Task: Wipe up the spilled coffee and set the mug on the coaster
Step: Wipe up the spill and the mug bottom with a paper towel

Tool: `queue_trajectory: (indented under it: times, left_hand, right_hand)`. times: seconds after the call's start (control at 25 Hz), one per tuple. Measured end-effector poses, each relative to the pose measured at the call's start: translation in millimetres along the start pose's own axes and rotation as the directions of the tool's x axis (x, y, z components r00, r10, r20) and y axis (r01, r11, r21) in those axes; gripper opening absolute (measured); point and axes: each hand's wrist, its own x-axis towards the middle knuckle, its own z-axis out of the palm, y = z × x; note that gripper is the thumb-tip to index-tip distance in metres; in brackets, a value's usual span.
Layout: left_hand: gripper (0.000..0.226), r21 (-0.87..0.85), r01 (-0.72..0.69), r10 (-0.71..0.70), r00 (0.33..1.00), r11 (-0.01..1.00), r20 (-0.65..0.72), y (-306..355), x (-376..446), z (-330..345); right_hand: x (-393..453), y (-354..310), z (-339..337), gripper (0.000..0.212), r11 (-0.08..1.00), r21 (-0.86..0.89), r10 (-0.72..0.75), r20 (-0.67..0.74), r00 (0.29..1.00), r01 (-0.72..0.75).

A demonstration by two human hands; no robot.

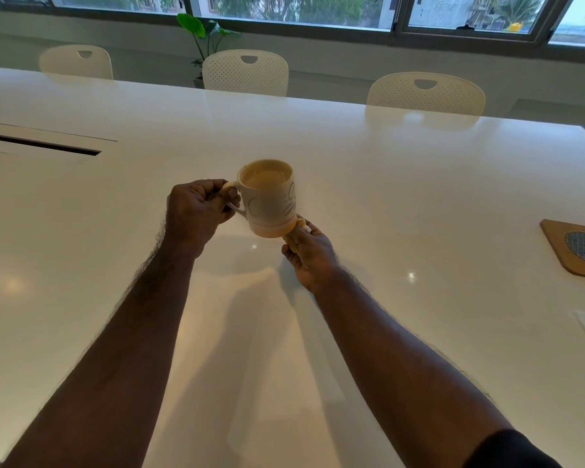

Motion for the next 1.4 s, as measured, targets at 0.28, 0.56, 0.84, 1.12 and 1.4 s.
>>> queue_trajectory:
  times: [0.28,0.56,0.84,1.12,1.4]
  left_hand:
    - [0.010,0.017,-0.009,0.009,1.000,1.000,0.015,3,0,3]
    - [0.008,0.009,-0.027,0.026,0.999,1.000,0.028,7,0,6]
    - [0.009,0.021,-0.036,0.036,0.999,0.999,-0.002,4,3,1]
    - [0.012,0.017,-0.030,0.030,0.999,0.999,-0.043,2,4,-6]
    - [0.010,-0.021,-0.020,0.020,0.999,1.000,-0.030,3,6,-5]
  right_hand:
    - [5,-1,6,0.015,1.000,0.017,-0.009,-0.006,1.000,0.009]
    - [8,9,27,0.030,1.000,-0.021,0.007,-0.003,1.000,-0.007]
    - [-1,25,29,0.028,0.995,0.025,0.089,0.149,0.985,-0.094]
    - [-13,21,6,0.021,0.980,0.090,0.154,0.226,0.962,-0.178]
    - [-15,2,-14,0.014,0.972,0.200,0.084,0.209,0.974,-0.127]
